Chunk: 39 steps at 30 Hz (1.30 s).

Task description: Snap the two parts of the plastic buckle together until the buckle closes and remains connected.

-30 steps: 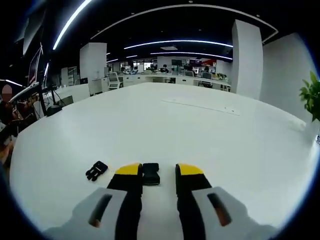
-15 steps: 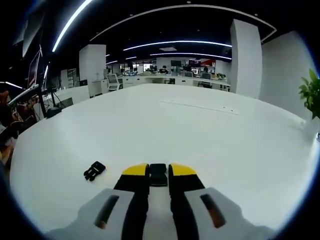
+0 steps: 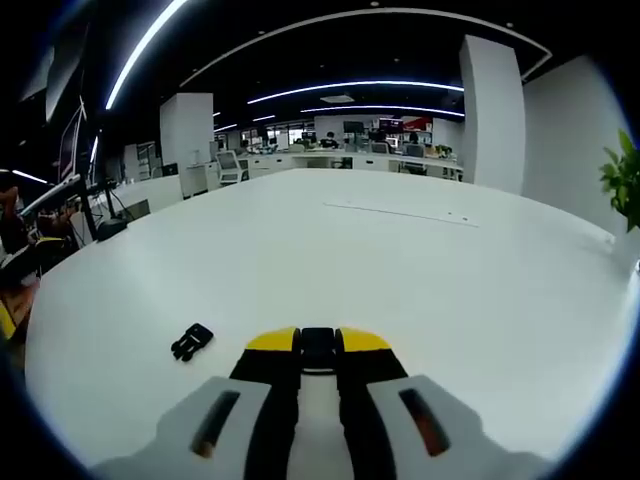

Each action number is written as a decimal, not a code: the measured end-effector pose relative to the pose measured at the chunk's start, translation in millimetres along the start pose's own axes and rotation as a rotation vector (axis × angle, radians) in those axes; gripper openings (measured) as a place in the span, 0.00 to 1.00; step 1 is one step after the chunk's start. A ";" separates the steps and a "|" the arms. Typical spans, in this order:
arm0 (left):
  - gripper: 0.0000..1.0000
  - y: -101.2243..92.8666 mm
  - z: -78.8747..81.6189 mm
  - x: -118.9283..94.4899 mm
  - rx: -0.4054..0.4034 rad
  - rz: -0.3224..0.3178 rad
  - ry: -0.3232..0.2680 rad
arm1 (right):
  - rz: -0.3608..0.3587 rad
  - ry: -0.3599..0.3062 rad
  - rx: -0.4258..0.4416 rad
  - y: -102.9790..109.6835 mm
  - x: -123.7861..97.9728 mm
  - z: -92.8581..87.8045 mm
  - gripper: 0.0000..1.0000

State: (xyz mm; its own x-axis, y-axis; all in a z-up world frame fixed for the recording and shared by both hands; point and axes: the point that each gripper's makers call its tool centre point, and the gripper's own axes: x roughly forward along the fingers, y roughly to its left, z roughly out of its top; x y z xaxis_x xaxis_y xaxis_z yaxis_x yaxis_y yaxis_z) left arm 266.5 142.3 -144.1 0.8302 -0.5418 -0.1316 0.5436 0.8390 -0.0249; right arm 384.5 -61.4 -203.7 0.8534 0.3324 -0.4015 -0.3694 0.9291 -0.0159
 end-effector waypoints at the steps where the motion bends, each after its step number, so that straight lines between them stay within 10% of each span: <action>1: 0.88 -0.2 0.5 1.8 0.002 -0.010 0.001 | 0.000 0.000 0.002 0.1 0.0 0.0 0.13; 39: 0.88 -5.4 6.3 91.5 0.045 -0.211 0.120 | 0.032 0.003 -0.035 -6.7 -6.4 8.7 0.13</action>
State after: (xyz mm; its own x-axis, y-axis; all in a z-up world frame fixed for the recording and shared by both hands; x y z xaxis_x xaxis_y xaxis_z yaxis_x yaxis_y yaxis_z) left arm 340.2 87.8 -149.8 0.6785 -0.6924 -0.2454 0.7104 0.7035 -0.0208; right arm 384.7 -68.4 -193.1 0.8395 0.3616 -0.4055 -0.4095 0.9117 -0.0348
